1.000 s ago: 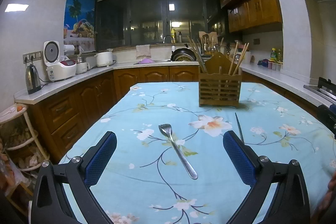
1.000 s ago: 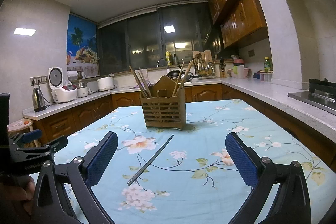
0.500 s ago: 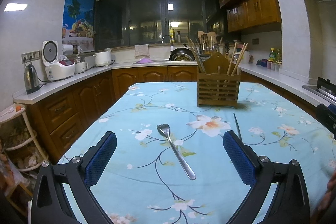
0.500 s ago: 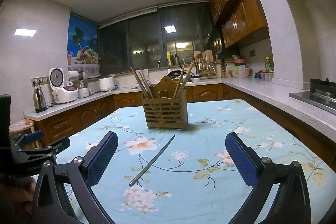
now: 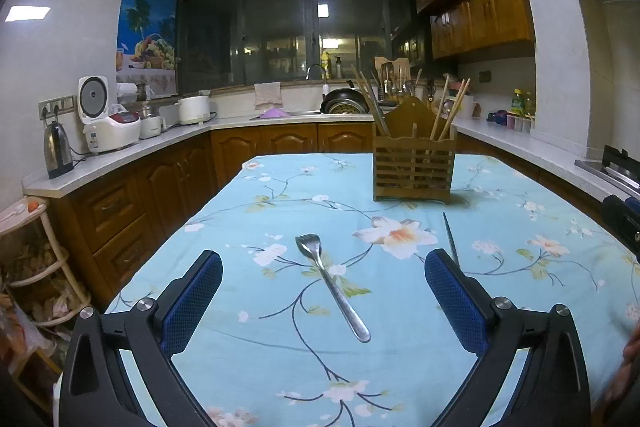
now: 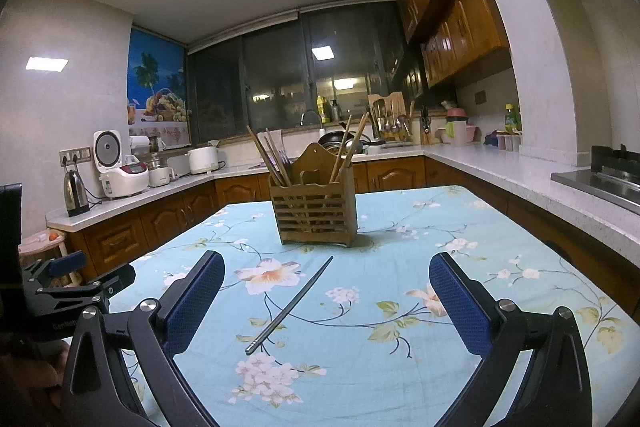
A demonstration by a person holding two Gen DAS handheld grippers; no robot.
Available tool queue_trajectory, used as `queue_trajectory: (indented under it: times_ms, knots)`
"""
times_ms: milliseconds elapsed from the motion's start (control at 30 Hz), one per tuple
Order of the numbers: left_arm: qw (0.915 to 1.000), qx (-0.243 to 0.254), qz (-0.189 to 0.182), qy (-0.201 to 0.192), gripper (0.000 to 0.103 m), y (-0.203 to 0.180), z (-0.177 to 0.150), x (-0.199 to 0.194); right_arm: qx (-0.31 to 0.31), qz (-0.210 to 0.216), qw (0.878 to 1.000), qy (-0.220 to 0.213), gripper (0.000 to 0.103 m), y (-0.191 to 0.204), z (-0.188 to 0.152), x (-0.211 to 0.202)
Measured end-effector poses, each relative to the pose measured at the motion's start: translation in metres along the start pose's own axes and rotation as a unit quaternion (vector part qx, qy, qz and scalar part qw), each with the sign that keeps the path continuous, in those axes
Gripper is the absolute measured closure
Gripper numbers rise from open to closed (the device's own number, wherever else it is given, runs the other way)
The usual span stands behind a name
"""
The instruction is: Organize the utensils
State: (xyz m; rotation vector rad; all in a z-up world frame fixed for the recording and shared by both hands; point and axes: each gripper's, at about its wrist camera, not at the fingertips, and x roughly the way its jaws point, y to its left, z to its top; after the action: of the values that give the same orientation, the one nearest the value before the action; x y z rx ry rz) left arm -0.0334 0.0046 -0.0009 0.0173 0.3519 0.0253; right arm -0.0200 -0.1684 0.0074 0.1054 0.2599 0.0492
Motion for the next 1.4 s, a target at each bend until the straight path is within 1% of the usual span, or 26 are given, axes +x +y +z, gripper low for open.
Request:
queue_trajectory:
  times_ms: [933, 1200, 1400]
  knots:
    - [0.9999, -0.003, -0.004, 0.009, 0.001, -0.004, -0.001, 0.004, 0.004, -0.001, 1.000, 0.005, 0.000, 0.001, 0.000, 0.000]
    - [0.9998, -0.008, -0.009, 0.014, 0.001, -0.004, 0.003, 0.006, 0.005, -0.001, 1.000, 0.013, 0.000, 0.011, -0.004, -0.003]
    - [0.9996, -0.010, -0.016, 0.021, 0.001, -0.006, 0.007, 0.010, 0.008, 0.002, 1.000, 0.027, 0.000, 0.009, -0.006, 0.001]
